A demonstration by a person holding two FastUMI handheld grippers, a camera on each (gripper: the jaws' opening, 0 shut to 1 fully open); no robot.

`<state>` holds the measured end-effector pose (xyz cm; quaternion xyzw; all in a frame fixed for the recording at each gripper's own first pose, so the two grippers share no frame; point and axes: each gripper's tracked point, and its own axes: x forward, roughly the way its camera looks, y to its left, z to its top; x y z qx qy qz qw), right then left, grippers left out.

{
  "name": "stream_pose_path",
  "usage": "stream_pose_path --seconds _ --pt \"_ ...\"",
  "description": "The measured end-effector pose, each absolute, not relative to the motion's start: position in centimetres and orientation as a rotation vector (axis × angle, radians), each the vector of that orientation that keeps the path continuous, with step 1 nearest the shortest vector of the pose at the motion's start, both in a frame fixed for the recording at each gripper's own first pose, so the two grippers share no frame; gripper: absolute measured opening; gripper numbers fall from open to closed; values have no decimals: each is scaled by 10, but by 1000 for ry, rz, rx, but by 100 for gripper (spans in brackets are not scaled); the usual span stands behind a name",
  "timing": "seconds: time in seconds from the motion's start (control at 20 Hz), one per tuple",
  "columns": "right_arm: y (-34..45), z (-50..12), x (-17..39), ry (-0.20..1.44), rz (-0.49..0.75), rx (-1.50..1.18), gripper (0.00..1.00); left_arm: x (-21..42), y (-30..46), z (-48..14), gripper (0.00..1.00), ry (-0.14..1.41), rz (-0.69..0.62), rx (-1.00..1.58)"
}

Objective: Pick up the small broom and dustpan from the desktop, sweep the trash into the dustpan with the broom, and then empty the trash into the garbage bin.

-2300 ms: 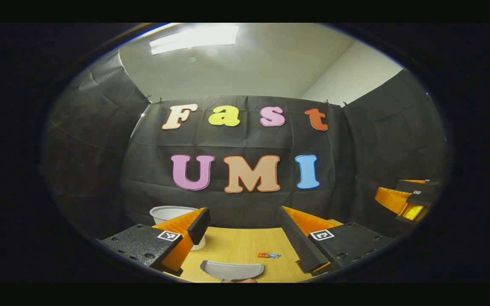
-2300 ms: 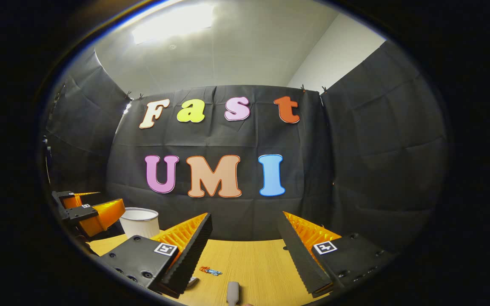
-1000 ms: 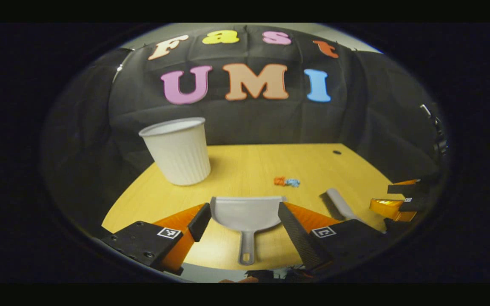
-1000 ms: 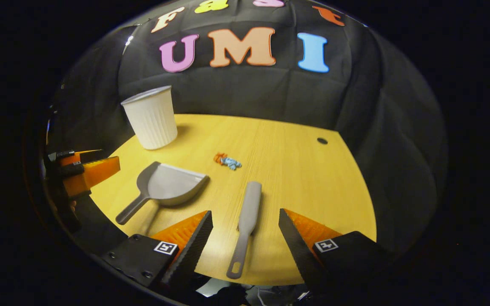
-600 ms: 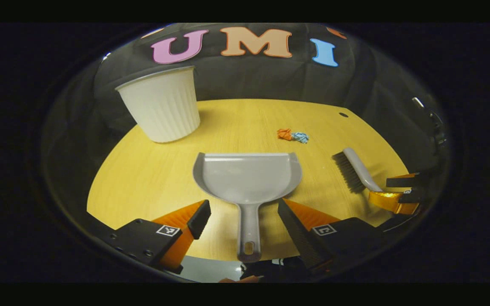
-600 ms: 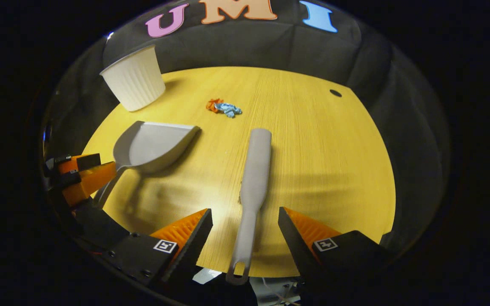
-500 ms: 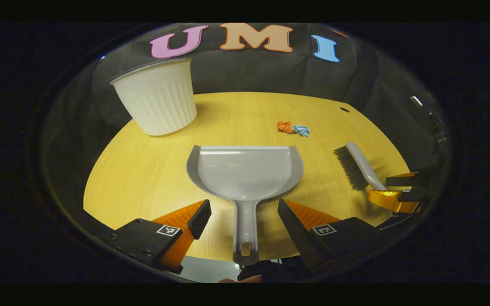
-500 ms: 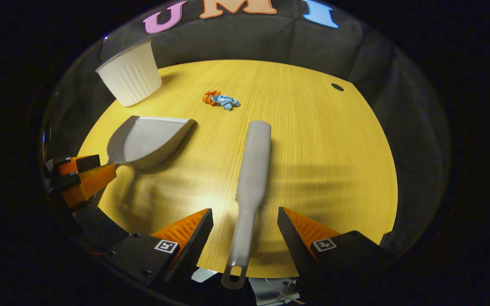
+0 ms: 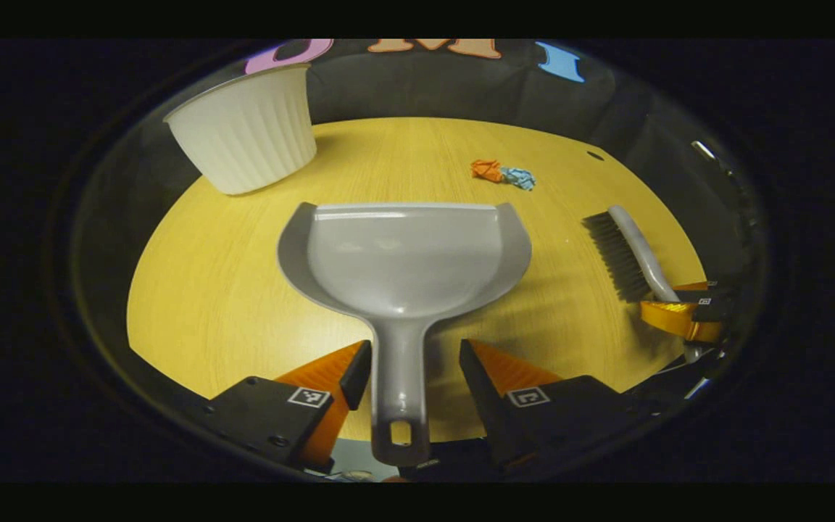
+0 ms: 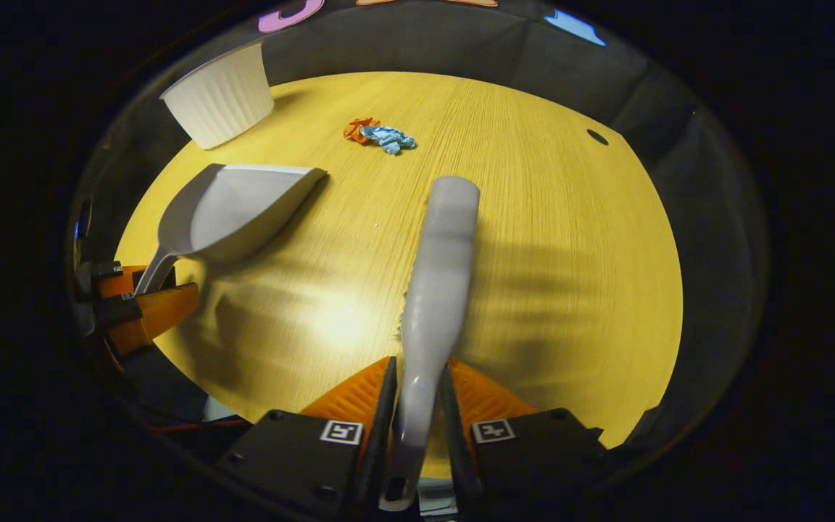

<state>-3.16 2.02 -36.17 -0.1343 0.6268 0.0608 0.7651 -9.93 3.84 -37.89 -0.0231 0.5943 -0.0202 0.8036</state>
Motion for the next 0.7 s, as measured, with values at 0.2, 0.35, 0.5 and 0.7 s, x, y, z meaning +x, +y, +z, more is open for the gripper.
stream_pose_path --seconds 0.2,0.35,0.5,0.7 --pt "22 -361 -30 1338 160 -265 25 -107 44 -380 33 1306 -44 -84" --pt "21 -361 -23 1315 166 -237 19 -99 46 -376 23 1274 -101 -78" --pt "16 -357 3 1275 153 -224 19 -84 47 -364 22 1216 -151 -56" --pt "6 -353 60 1223 151 -286 19 -64 43 -365 24 1189 -268 96"
